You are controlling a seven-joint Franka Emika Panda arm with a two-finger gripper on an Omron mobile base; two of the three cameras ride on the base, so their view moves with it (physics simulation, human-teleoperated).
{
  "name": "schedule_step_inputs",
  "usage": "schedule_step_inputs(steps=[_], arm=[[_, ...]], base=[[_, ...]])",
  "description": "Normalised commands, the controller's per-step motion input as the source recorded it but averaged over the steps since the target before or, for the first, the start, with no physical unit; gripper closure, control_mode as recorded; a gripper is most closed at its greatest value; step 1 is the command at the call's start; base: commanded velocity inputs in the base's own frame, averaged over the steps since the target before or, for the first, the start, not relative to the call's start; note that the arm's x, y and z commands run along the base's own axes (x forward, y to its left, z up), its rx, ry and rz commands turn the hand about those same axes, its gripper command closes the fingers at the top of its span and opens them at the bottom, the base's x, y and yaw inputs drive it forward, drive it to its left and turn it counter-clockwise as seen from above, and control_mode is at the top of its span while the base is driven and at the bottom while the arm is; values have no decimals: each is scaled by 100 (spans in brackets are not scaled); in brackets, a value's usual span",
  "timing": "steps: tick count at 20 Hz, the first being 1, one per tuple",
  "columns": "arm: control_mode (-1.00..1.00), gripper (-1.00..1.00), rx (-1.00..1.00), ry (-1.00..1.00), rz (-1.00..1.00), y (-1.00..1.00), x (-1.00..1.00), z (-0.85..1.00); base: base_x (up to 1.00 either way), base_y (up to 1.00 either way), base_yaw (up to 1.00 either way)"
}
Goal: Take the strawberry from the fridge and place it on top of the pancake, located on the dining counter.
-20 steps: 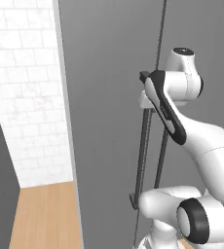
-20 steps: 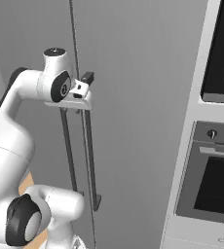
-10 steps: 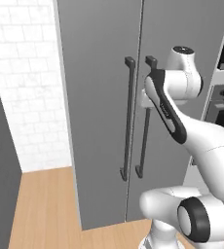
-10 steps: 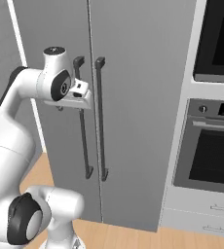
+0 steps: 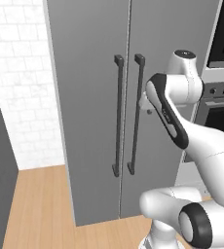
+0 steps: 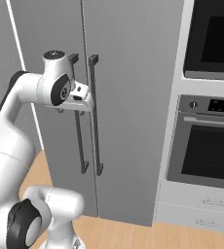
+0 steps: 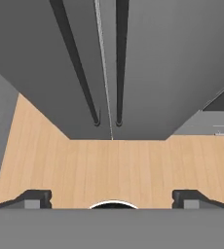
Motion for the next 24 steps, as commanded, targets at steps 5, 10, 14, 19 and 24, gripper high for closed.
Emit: schedule_step_inputs(steps=[5,10,14,19,24], arm=[[100,-100,0,0,0,0,0,0],[-100,-100,1,-11,1,-29,52,-10],[-100,-100,0,-22,0,-12,72,-10],[-100,-100,0,-5,0,7,95,-9],[-100,-100,0,0,0,9,82,-16]], base=[[8,-15,1],[0,0,0],[0,0,0],[0,0,0],[0,0,0]])
